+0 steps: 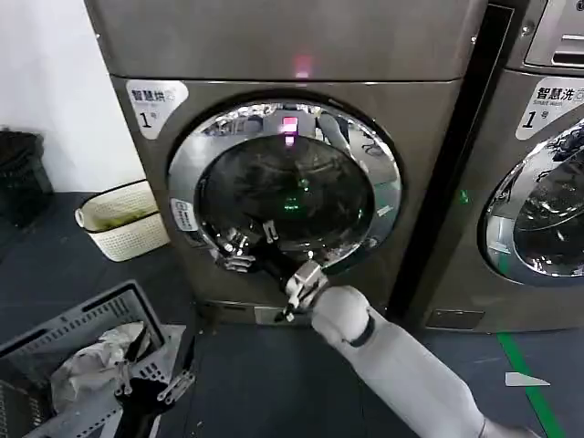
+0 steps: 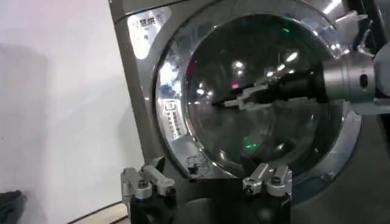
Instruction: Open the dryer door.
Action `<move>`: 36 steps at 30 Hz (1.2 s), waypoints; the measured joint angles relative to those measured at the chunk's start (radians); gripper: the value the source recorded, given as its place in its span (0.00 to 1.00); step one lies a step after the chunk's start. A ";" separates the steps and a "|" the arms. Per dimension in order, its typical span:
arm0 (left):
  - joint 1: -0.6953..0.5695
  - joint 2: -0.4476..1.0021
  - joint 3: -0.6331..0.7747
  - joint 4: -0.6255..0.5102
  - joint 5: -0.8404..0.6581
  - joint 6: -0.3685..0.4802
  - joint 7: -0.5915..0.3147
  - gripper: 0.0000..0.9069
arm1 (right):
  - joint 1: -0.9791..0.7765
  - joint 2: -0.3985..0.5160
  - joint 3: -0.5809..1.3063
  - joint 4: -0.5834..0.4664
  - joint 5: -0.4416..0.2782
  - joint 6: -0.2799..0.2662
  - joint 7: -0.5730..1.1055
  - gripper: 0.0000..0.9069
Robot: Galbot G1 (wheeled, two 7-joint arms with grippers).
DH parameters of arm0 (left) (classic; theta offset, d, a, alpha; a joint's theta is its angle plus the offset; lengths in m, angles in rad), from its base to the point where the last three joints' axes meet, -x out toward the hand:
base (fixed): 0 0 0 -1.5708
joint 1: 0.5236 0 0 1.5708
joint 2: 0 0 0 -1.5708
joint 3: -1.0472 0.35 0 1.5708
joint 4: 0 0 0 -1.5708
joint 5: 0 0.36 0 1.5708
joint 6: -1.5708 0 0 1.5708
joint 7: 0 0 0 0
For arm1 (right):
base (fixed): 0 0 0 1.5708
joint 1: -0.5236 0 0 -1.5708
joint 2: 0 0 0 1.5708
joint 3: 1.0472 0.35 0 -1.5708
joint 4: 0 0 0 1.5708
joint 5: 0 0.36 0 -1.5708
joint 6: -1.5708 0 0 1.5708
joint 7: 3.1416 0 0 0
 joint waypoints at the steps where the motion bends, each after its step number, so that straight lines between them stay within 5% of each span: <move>1: 0.000 0.001 -0.001 0.000 0.000 0.000 0.000 1.00 | 0.002 0.007 -0.001 -0.005 0.000 0.001 0.000 1.00; 36: 0.000 -0.004 -0.002 -0.004 -0.003 0.000 0.002 1.00 | 0.077 0.167 -0.034 -0.212 0.005 0.010 -0.008 1.00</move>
